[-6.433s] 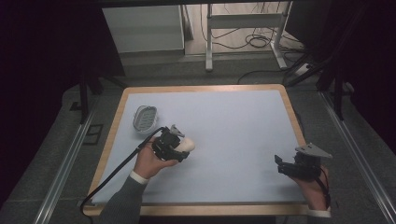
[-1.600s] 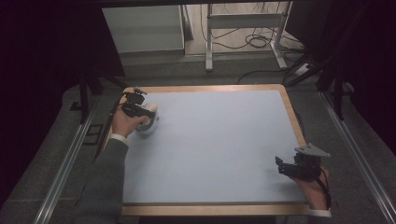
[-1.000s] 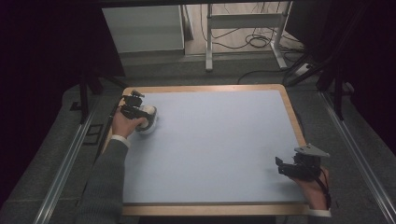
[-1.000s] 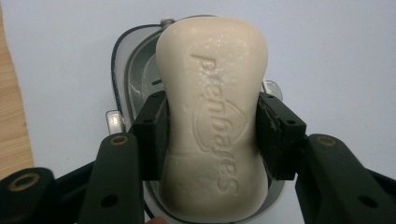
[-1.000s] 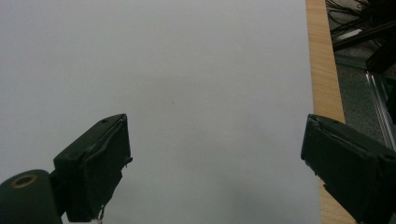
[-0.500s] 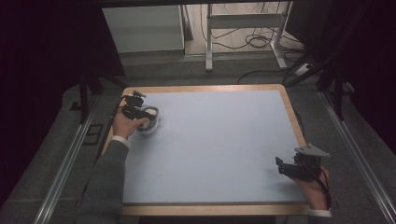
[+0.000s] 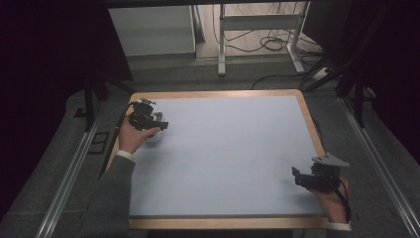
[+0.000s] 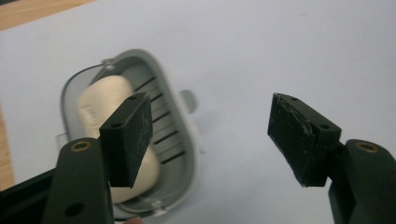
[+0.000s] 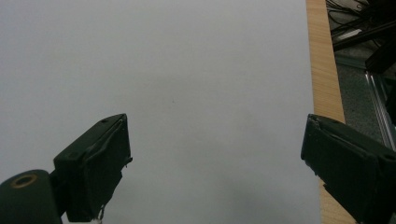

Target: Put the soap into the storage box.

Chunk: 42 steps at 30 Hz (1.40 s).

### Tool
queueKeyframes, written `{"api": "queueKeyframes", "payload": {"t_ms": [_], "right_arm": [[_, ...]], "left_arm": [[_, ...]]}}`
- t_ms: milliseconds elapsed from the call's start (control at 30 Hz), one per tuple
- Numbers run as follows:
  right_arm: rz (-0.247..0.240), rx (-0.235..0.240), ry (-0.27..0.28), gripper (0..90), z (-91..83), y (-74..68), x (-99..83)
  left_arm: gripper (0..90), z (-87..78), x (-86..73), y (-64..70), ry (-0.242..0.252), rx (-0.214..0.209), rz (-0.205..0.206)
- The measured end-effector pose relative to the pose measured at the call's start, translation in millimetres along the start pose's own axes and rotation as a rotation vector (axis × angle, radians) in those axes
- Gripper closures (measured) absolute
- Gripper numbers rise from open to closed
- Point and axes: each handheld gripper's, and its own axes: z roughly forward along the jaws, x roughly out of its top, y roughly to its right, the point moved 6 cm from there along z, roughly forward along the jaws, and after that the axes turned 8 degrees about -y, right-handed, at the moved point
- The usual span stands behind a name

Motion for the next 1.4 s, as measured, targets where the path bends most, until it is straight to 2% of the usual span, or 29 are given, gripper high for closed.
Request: {"api": "queueKeyframes", "payload": {"t_ms": [233, 433, 533, 633, 767, 833, 967, 1067, 1167, 1400], "right_arm": [[0.0, -0.003, 0.003, 8.0, -0.7, 0.2, 0.0], [0.0, -0.003, 0.003, 8.0, -1.5, 0.6, 0.0], [0.002, -0.001, 0.008, 8.0, -1.9, 0.2, 0.3], [0.001, 0.0, 0.009, 8.0, -2.0, -0.1, 0.4], [-0.001, 0.0, 0.01, 8.0, -1.9, -0.7, 0.5], [-0.003, 0.0, 0.01, 8.0, -1.8, -0.9, 0.5], [-0.009, -0.001, 0.009, 8.0, -1.2, -1.4, 0.4], [-0.012, -0.002, 0.007, 8.0, -0.6, -2.2, 0.4], [-0.018, -0.001, 0.007, 8.0, 0.1, -3.4, 0.5], [-0.028, -0.002, 0.001, 8.0, 3.6, -6.7, 0.0]], "left_arm": [[29.5, -3.4, -14.9, 23.0, 0.023, -0.053, 0.074], [28.1, 3.1, -36.4, 43.1, 0.027, -0.113, 0.125], [28.0, 8.4, -48.6, 53.9, 0.026, -0.128, 0.153], [27.9, 12.9, -60.2, 62.7, 0.031, -0.155, 0.151], [27.1, 19.3, -74.3, 71.0, 0.021, -0.158, 0.16], [26.9, 22.0, -80.2, 73.3, 0.018, -0.171, 0.159], [26.6, 29.6, -93.8, 76.4, 0.015, -0.201, 0.133], [26.6, 36.8, -102.9, 77.3, -0.002, -0.204, 0.128], [26.4, 38.5, -106.0, 78.8, -0.017, -0.195, 0.139], [26.5, 38.3, -105.2, 79.7, -0.005, -0.191, 0.141]]}}
